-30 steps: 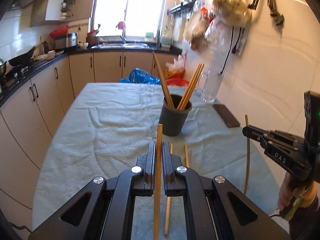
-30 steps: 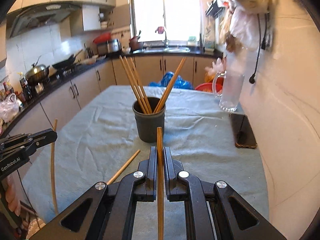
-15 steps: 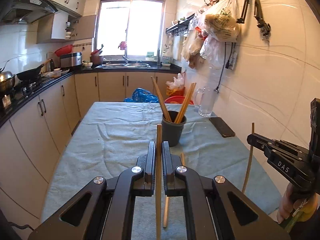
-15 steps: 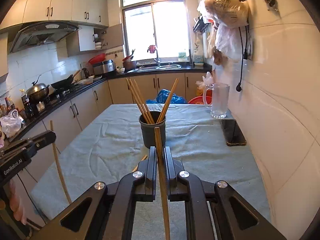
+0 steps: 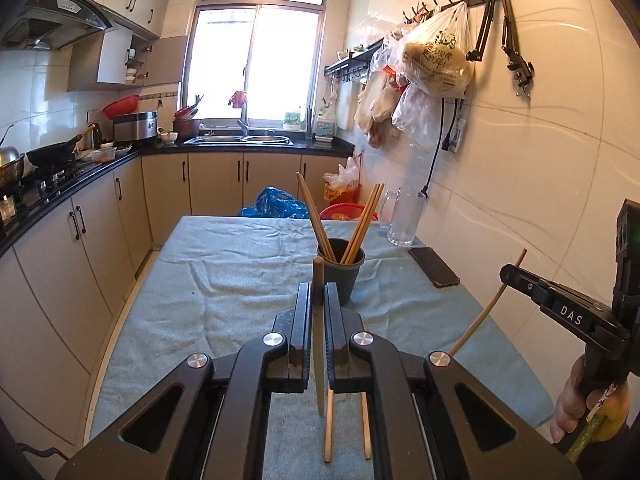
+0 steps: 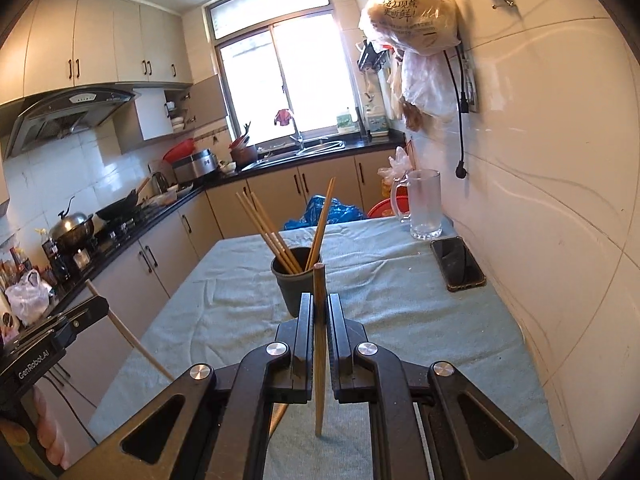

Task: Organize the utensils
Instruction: 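Lift both chopsticks upright and carry them over the holder cup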

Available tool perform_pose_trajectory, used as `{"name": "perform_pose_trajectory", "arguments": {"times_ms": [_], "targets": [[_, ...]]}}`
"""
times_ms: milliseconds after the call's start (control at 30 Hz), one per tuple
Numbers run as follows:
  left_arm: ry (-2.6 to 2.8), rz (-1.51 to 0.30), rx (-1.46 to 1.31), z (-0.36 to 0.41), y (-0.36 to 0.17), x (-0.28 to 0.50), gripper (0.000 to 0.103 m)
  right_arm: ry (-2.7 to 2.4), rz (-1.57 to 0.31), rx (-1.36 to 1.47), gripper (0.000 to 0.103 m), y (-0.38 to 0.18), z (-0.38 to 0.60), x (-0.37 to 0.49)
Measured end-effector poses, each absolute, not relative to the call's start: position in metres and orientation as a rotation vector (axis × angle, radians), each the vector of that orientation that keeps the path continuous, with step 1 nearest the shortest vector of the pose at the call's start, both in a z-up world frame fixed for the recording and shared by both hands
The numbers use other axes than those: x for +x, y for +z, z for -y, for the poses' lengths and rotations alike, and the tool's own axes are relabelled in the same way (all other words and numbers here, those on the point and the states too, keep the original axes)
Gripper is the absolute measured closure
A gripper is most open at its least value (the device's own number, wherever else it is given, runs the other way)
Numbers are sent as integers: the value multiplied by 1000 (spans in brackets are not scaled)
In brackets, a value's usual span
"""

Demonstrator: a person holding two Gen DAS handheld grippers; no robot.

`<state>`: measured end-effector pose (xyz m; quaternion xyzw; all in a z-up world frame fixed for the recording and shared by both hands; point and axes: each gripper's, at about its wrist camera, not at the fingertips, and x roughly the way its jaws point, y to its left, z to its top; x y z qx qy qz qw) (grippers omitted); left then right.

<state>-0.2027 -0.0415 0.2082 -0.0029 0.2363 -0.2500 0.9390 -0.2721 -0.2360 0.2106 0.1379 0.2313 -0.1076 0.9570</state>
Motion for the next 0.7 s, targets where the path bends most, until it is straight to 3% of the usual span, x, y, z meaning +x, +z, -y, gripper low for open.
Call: {"name": "perform_pose_trajectory", "arguments": {"times_ms": [700], "targets": [[-494, -493, 1, 53, 224, -165, 98, -211, -468, 307, 96, 216, 264, -242]]}}
